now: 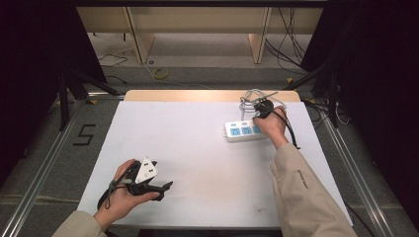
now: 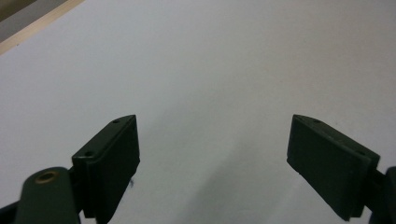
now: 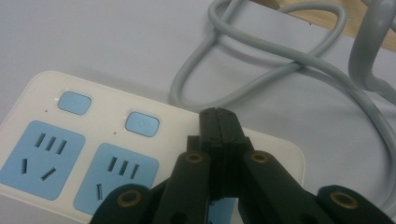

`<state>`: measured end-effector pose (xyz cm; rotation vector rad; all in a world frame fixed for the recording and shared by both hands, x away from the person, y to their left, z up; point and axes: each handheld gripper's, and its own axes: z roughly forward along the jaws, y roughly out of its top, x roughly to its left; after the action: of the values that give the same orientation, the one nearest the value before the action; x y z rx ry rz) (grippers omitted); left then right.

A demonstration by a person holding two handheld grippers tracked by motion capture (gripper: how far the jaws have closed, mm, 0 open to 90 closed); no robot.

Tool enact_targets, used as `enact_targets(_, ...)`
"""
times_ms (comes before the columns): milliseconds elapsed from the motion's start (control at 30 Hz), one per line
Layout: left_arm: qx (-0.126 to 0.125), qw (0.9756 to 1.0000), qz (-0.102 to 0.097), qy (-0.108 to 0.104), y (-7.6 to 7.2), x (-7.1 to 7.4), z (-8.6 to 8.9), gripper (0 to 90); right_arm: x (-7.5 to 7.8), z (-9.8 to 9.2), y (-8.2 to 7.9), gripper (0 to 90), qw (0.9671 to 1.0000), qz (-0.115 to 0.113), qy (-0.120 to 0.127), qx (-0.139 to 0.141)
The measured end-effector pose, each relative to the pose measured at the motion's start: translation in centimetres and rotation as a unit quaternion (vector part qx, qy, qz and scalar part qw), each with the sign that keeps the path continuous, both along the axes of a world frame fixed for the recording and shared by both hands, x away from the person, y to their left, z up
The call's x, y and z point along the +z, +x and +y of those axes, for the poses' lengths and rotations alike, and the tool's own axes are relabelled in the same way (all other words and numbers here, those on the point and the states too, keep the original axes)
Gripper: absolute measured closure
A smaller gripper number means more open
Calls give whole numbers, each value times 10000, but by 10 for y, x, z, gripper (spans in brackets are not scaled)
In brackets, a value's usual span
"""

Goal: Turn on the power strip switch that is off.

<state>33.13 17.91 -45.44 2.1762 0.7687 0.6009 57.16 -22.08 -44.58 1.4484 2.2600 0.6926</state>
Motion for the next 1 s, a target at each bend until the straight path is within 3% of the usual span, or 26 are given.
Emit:
enact_targets(267,-13,10000,4,22,0,0,0,167,-1,-1,-2,900,9999,-78,61,-32)
enact_targets(800,-7,10000,15,17,0,0,0,167,-1,0,-7,900,9996,-268,-58,-78)
enact_targets(1000,-12,10000,24,26,0,0,0,167,2,-4,-12,900,9993,-346,126,-76)
